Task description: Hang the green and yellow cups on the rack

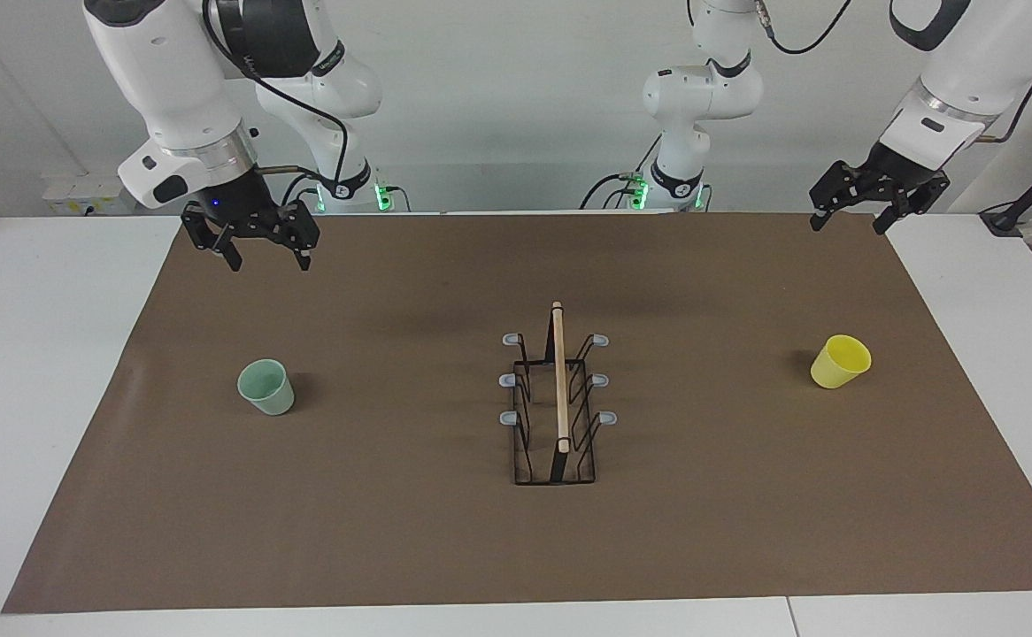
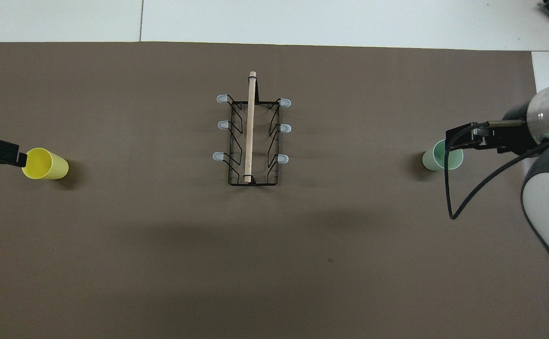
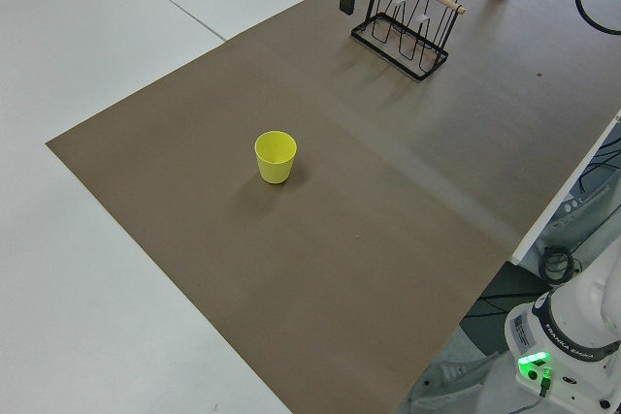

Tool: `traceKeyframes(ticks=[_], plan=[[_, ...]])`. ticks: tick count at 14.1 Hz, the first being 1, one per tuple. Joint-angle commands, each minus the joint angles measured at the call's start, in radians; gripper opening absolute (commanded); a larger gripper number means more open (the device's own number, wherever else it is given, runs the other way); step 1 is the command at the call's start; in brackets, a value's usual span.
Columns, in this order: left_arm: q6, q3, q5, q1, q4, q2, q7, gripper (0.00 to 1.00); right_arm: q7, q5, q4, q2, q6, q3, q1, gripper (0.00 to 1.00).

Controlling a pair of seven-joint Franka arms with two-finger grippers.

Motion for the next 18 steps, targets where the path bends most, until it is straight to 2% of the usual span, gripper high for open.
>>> traceKeyframes(ticks=[1, 7, 11, 15, 17, 18], plan=[[-0.009, 0.015, 0.015, -0.020, 0.000, -0.006, 0.000, 1.00, 0.011, 0.000, -0.011, -0.007, 0.011, 0.012, -0.008, 1.00], [-0.019, 0.014, 0.014, -0.020, -0.005, -0.009, 0.001, 1.00, 0.008, -0.004, -0.014, -0.007, 0.010, 0.012, -0.006, 1.00], [0.000, 0.012, 0.012, -0.020, -0.005, -0.008, -0.072, 1.00, -0.011, -0.013, -0.017, 0.016, 0.039, 0.013, 0.000, 1.00], [-0.002, 0.029, 0.001, -0.008, -0.006, 0.015, -0.094, 1.00, -0.130, -0.113, -0.020, 0.048, 0.056, 0.013, 0.045, 1.00], [0.003, 0.055, -0.003, -0.009, -0.005, 0.044, -0.170, 1.00, -0.277, -0.157, -0.023, 0.074, 0.060, 0.012, 0.046, 1.00], [0.001, 0.064, -0.008, -0.008, -0.002, 0.063, -0.193, 1.00, -0.355, -0.228, -0.031, 0.085, 0.062, 0.013, 0.054, 1.00]])
